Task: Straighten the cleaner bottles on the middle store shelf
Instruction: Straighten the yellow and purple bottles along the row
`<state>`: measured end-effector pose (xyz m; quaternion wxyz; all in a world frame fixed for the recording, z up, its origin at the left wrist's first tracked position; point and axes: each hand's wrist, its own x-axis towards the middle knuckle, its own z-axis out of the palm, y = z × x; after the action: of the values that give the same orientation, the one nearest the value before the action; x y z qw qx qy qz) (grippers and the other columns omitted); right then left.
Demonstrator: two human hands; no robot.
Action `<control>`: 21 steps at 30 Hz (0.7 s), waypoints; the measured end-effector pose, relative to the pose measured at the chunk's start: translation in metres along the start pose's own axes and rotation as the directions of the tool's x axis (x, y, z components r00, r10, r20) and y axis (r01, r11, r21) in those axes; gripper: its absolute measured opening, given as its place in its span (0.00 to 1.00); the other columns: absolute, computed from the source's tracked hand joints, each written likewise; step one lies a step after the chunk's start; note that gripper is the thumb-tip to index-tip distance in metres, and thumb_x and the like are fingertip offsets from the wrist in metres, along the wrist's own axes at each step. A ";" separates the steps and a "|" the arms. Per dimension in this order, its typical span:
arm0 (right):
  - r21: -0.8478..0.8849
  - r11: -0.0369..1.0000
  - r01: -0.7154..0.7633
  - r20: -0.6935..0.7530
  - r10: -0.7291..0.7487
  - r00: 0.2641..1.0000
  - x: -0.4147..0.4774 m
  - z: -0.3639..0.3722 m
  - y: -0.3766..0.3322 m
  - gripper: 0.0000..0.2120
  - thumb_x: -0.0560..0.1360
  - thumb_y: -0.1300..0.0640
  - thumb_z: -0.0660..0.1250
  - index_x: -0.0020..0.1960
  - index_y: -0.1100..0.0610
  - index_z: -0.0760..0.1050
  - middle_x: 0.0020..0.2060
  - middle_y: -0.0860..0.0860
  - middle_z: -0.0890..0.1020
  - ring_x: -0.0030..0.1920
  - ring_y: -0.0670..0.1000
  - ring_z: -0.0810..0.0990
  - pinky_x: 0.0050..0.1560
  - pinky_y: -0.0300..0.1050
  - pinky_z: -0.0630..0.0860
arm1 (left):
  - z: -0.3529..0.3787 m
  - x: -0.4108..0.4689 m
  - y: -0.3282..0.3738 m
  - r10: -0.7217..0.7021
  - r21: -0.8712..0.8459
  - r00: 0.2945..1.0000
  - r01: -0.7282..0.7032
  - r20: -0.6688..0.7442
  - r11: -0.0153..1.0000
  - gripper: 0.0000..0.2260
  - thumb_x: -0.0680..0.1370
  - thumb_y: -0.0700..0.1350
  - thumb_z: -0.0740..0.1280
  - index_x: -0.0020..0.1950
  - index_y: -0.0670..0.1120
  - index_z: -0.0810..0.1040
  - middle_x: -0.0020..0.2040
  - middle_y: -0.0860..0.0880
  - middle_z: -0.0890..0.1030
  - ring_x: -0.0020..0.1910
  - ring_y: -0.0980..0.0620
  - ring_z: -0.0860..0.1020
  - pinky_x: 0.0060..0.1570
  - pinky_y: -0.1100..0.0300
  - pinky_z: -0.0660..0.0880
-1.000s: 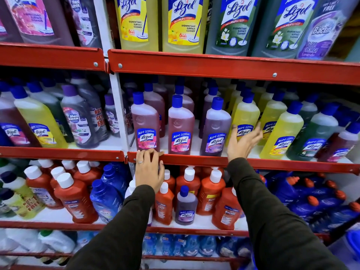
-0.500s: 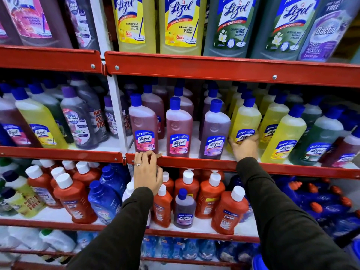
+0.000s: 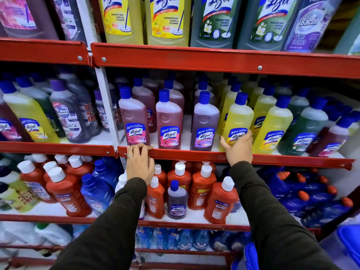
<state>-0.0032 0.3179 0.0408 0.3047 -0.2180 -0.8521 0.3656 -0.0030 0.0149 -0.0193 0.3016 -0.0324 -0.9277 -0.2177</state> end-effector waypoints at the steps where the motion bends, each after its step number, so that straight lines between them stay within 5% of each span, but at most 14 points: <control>1: 0.004 1.000 0.003 0.011 -0.003 1.000 0.000 0.000 0.001 0.50 0.71 0.40 0.75 0.79 0.66 0.54 0.69 0.64 0.72 0.70 0.64 0.72 0.66 0.55 0.73 | 0.000 0.000 0.002 -0.009 -0.005 1.000 0.009 -0.015 1.000 0.13 0.75 0.38 0.67 0.59 0.38 0.75 0.57 0.36 0.77 0.62 0.35 0.71 0.64 0.37 0.71; 5: 0.096 0.995 -0.014 0.061 0.008 0.998 0.004 -0.006 0.007 0.52 0.69 0.37 0.75 0.78 0.67 0.56 0.70 0.64 0.71 0.72 0.63 0.70 0.70 0.54 0.70 | 0.004 -0.008 0.019 -0.043 -0.084 0.992 0.032 -0.121 0.996 0.15 0.78 0.46 0.60 0.64 0.44 0.73 0.62 0.41 0.75 0.66 0.40 0.70 0.76 0.38 0.53; 8: 0.330 0.943 -0.050 0.077 0.025 0.997 0.006 -0.016 0.008 0.46 0.75 0.40 0.71 0.80 0.64 0.56 0.77 0.61 0.66 0.78 0.59 0.64 0.75 0.44 0.60 | 0.009 -0.019 0.051 0.008 -0.247 0.987 -0.048 -0.160 0.968 0.19 0.80 0.49 0.57 0.69 0.46 0.69 0.69 0.43 0.71 0.72 0.44 0.66 0.77 0.42 0.42; 12: 0.530 0.843 -0.094 0.115 0.038 0.993 0.008 -0.026 0.014 0.32 0.83 0.43 0.60 0.80 0.60 0.61 0.78 0.57 0.67 0.78 0.54 0.66 0.77 0.42 0.62 | 0.020 -0.027 0.116 0.362 -0.415 0.926 -0.371 -0.103 0.831 0.22 0.81 0.52 0.56 0.74 0.45 0.66 0.72 0.42 0.69 0.73 0.45 0.65 0.76 0.41 0.55; 15: 0.610 0.785 -0.103 0.112 0.042 0.993 0.010 -0.035 0.017 0.28 0.83 0.41 0.56 0.74 0.60 0.70 0.72 0.55 0.75 0.70 0.50 0.75 0.73 0.40 0.70 | 0.028 -0.025 0.174 0.488 -0.519 0.873 -0.426 -0.021 0.741 0.26 0.82 0.53 0.55 0.78 0.44 0.63 0.76 0.44 0.67 0.76 0.48 0.63 0.76 0.42 0.54; 18: 0.673 0.729 -0.123 0.167 0.013 0.986 0.011 -0.040 0.021 0.21 0.85 0.43 0.53 0.68 0.54 0.74 0.59 0.46 0.82 0.57 0.33 0.80 0.62 0.34 0.75 | 0.033 -0.019 0.221 0.369 -0.701 0.922 -0.184 0.121 0.689 0.28 0.84 0.55 0.53 0.82 0.47 0.52 0.81 0.47 0.55 0.79 0.53 0.54 0.78 0.49 0.54; 21: 0.674 0.720 -0.165 0.253 -0.015 0.967 0.010 -0.043 0.022 0.31 0.80 0.32 0.53 0.69 0.53 0.75 0.61 0.47 0.83 0.61 0.41 0.82 0.65 0.41 0.75 | 0.032 -0.007 0.252 0.134 -0.793 0.922 0.229 0.362 0.565 0.33 0.81 0.64 0.49 0.82 0.53 0.45 0.83 0.51 0.46 0.79 0.56 0.47 0.77 0.53 0.52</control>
<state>0.0222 0.3583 0.0513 0.2433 -0.0776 -0.6756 0.6917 0.0340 0.2566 0.0505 0.0582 -0.1851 -0.7588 -0.6218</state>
